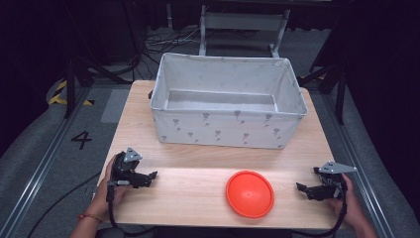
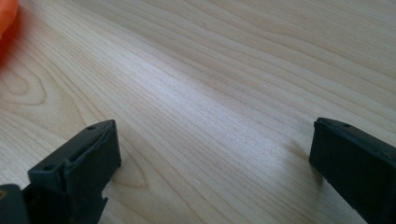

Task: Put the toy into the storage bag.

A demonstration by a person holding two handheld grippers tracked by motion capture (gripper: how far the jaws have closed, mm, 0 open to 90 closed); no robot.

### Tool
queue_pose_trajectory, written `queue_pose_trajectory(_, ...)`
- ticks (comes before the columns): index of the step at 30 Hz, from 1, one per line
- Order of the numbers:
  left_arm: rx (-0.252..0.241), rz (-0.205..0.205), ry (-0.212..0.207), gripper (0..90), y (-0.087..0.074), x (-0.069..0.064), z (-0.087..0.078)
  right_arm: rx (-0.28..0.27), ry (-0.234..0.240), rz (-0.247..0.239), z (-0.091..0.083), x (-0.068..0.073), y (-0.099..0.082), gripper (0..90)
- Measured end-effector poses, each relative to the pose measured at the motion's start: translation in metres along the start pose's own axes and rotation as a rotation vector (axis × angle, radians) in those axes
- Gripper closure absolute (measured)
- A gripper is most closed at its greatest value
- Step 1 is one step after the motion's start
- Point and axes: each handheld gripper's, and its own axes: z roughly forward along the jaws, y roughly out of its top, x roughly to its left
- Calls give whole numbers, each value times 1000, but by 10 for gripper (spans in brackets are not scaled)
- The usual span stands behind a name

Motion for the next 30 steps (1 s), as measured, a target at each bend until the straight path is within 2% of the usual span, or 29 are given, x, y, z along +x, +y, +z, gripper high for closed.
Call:
queue_pose_trajectory(3,-2,11,-4,2,-1,1,-1,0,1,0,0,0,0,18)
queue_pose_trajectory(10,3,7,-3,5,-3,-1,-4,1,-5,3,-1,1,-1,18)
queue_pose_trajectory(19,2,19,-15,4,-3,1,-3,3,13,-11,-3,-1,-3,20)
queue_pose_trajectory(21,2,17,-13,4,-3,1,-3,9,9,-8,-4,-1,-2,47)
queue_pose_trajectory(23,2,18,-13,4,-3,1,-3,-2,20,-7,-6,1,0,190)
queue_pose_trajectory(24,2,18,-13,4,-3,1,-3,-5,26,-4,-7,1,1,215)
queue_pose_trajectory(25,2,18,-13,4,-3,1,-3,-4,34,0,-8,2,2,173)
queue_pose_trajectory(27,2,17,-13,4,-3,1,-3,5,26,-6,-8,6,6,197)
queue_pose_trajectory(30,2,17,-13,4,-3,1,-3,-18,59,-20,-10,14,13,200)
